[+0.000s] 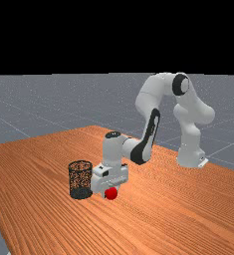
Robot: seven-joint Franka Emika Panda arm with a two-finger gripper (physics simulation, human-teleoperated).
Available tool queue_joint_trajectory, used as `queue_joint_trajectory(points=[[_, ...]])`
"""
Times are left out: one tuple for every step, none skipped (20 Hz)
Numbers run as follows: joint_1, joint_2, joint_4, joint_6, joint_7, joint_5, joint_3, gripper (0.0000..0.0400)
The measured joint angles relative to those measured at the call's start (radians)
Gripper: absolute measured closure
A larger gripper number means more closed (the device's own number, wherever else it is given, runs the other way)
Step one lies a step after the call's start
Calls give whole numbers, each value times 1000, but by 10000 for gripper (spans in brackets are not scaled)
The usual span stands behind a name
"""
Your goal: Put the ball into the container
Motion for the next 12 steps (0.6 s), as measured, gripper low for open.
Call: queue_joint_trajectory(points=[[-6,-17,-9,-2,-7,6,6,121],[-6,-36,-17,-11,-7,6,6,121],[-8,-53,-16,-38,-14,4,9,121],[-6,-74,-31,-29,-7,6,7,121],[-6,-94,-42,-28,-7,6,6,121],[-6,-144,-88,3,-7,6,6,121],[-6,-189,-100,-14,-8,6,6,120],[-6,-225,-102,-39,-8,6,6,120],[-6,-258,-105,-61,-8,6,6,120],[-6,-286,-100,-95,-8,6,6,120],[-6,-292,-77,-139,-8,5,6,120],[-6,-300,-72,-158,-8,5,6,120]])
